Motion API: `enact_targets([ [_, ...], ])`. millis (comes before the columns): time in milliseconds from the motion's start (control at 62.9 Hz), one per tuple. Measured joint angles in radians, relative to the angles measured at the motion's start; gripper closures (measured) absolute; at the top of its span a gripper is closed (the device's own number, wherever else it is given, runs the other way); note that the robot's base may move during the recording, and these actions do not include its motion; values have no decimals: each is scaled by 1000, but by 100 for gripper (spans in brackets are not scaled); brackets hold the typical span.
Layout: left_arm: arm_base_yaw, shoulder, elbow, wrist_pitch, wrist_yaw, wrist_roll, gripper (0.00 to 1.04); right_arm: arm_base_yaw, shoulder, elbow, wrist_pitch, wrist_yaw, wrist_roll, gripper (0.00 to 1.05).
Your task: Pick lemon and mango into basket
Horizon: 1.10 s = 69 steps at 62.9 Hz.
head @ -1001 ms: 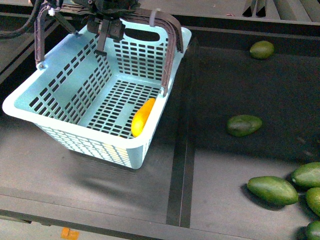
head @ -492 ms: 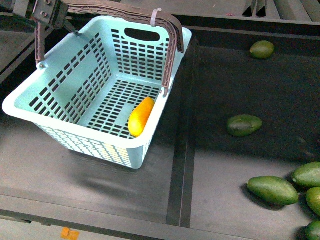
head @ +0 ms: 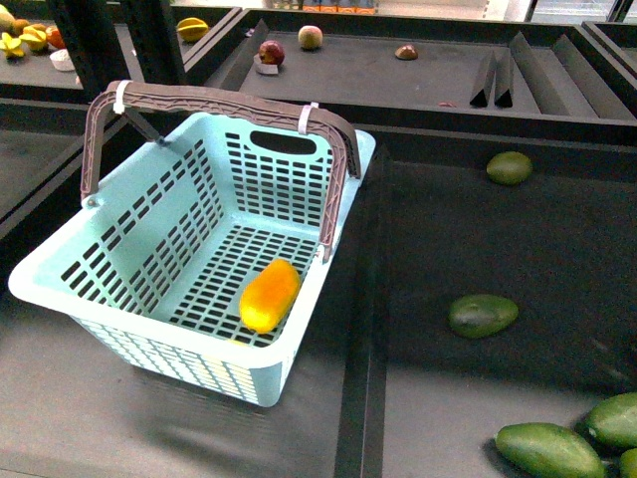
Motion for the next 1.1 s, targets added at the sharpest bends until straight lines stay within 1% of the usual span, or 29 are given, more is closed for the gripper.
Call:
enact_targets([
  [159, 61, -151, -116, -33, 51, 5, 101, 0, 0, 0, 0, 0, 0, 9],
  [365, 106, -322, -198, -124, 98, 8, 101, 0, 0, 0, 0, 0, 0, 9],
  [381, 113, -323, -207, -114, 108, 8, 101, 0, 0, 0, 0, 0, 0, 9],
  [413, 145, -330, -229, -82, 159, 8, 101, 0, 0, 0, 0, 0, 0, 9],
  [477, 187, -369, -261, -115, 172, 10, 101, 0, 0, 0, 0, 0, 0, 9],
  [969, 191, -806, -283, -501, 182, 11, 101, 0, 0, 0, 0, 0, 0, 9],
  [1096, 191, -878, -283, -570, 182, 11, 101, 0, 0, 0, 0, 0, 0, 9],
])
